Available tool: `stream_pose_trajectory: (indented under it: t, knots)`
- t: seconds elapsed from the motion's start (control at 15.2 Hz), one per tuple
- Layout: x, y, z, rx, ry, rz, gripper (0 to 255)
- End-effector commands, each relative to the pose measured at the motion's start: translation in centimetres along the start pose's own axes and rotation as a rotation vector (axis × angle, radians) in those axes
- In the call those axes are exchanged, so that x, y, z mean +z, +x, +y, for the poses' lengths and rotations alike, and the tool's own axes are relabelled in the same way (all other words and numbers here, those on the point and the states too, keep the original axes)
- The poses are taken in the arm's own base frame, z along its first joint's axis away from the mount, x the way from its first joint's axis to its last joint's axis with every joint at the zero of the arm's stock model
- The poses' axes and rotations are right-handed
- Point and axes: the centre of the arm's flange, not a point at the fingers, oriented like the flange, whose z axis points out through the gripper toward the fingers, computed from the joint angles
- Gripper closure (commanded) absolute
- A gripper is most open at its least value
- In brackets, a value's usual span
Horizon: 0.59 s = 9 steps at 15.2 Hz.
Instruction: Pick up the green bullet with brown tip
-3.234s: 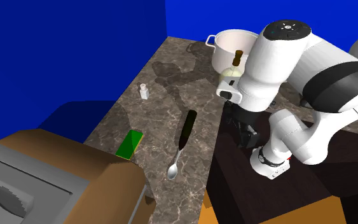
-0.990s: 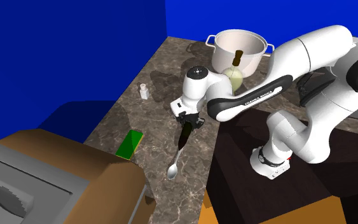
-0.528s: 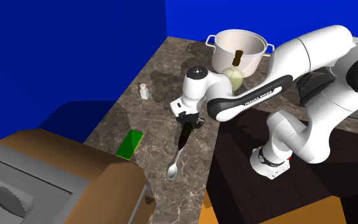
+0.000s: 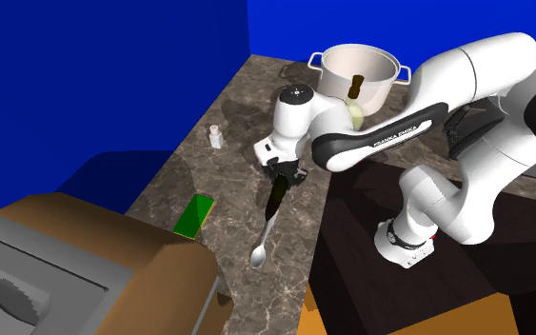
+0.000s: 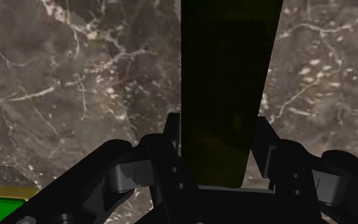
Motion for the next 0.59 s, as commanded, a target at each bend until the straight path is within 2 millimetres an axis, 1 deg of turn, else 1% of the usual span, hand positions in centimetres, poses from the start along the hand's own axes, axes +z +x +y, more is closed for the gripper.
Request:
stream_pose_trajectory:
  t: [0.0, 0.4, 0.53]
  knots:
    - [-1.0, 0.0, 0.0, 0.000, 0.000, 0.000, 255]
    - [-4.2, -0.1, 0.2, 0.000, 0.000, 0.000, 255]
    - [-4.3, -0.1, 0.2, 0.000, 0.000, 0.000, 255]
